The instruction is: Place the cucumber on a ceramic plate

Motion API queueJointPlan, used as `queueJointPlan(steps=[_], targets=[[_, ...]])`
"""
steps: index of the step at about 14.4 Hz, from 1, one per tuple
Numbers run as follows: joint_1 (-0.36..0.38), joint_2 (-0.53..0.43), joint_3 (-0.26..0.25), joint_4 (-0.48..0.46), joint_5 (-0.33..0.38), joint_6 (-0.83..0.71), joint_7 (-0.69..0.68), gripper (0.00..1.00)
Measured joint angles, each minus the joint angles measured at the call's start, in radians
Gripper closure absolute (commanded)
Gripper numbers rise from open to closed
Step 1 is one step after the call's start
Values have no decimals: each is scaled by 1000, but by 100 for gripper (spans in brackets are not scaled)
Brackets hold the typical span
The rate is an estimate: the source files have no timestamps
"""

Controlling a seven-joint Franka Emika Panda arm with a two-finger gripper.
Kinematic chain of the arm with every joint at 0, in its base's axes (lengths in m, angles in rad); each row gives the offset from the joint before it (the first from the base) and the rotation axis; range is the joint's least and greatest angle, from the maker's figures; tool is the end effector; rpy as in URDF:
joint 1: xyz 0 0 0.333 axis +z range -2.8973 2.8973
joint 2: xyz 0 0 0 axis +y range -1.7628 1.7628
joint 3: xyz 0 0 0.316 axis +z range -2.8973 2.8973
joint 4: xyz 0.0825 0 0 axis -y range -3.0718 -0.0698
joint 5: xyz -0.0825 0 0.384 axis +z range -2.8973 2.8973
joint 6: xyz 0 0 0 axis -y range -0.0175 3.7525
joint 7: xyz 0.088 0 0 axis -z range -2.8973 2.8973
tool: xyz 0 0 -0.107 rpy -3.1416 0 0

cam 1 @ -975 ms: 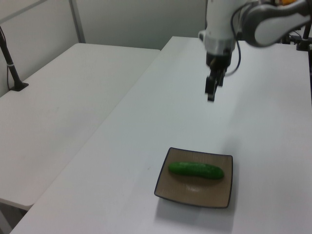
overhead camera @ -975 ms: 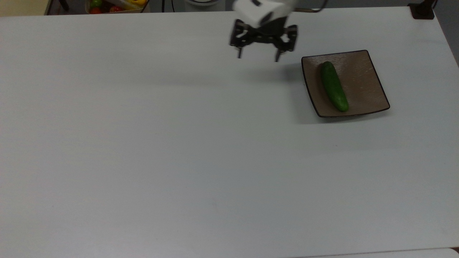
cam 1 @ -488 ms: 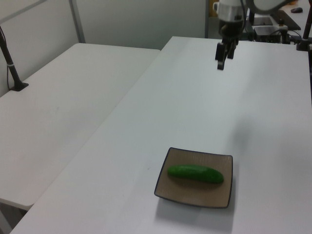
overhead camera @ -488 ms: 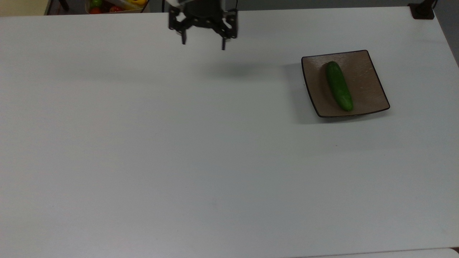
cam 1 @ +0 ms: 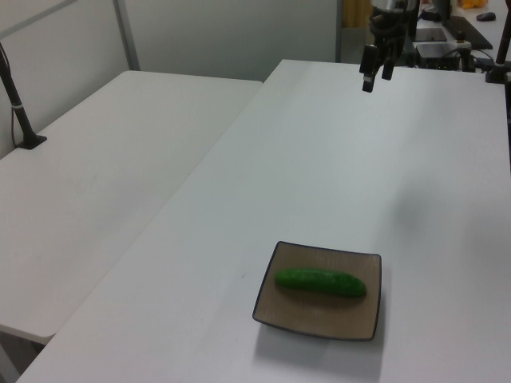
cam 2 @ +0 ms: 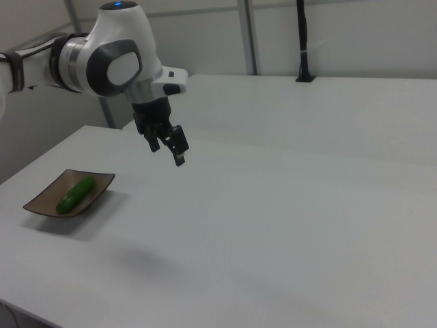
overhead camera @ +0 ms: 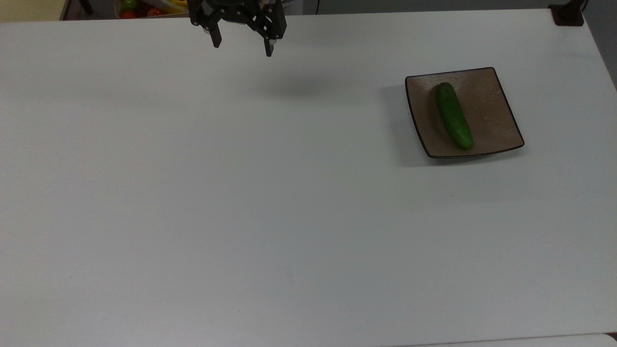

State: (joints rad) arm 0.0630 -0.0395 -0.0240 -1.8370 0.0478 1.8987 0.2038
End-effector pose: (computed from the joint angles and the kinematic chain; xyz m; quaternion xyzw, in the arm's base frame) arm 0.5605 0.0252 0.5486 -0.9945 0.0887 -0.0473 0.0294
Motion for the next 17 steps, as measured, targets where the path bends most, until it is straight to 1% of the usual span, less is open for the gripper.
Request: queueJointPlan(steps=[5, 10, 17], targets=[[8, 2, 5, -16, 0, 0, -3, 0], [9, 2, 13, -23, -21, -35, -57, 0], [9, 2, 13, -24, -35, -38, -76, 0]])
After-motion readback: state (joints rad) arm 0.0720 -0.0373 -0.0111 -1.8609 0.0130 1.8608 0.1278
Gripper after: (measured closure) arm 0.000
